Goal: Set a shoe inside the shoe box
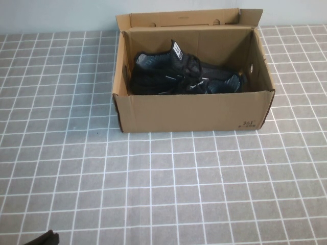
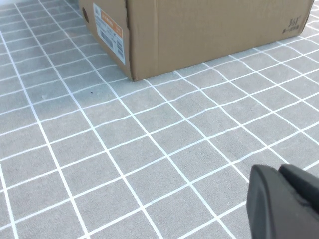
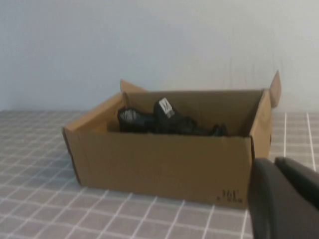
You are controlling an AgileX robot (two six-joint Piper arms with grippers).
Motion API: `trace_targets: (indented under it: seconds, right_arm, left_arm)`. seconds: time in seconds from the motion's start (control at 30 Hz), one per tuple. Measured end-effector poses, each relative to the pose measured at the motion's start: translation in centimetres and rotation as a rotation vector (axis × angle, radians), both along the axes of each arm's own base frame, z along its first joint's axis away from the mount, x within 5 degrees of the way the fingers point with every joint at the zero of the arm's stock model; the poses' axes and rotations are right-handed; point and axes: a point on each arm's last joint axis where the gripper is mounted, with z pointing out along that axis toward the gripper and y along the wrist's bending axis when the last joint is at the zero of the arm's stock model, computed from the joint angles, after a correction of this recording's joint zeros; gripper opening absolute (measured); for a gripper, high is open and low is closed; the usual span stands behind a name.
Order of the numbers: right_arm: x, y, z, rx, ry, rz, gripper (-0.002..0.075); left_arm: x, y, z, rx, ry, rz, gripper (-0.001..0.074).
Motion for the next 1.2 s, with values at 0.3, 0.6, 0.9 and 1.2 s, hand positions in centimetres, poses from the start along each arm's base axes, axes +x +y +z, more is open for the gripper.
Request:
trace_targets:
  seconds: [0.3, 0.6, 0.9, 1.2]
  right_arm:
    - [0.2, 0.0, -2.6, -0.075, 0.124, -0.027, -0.0016]
    - [0.3, -1.7, -4.5, 0.005, 0.104, -0.293, -0.0016]
    - [-0.1, -1.3, -6.8, -0.068, 0.349, -0.252, -0.0016]
    - [-0.2, -1.3, -6.9, -0.071, 0.362, -0.250, -0.0016]
  left_arm:
    - [0.0, 0.0, 0.0, 0.002, 0.003, -0.002, 0.0000]
    - [0.0, 0.0, 0.0, 0.002, 0.003, -0.002, 0.0000]
    - [0.0, 0.0, 0.0, 0.003, 0.003, -0.002, 0.0000]
    - [0.0, 0.0, 0.0, 0.003, 0.003, -0.002, 0.0000]
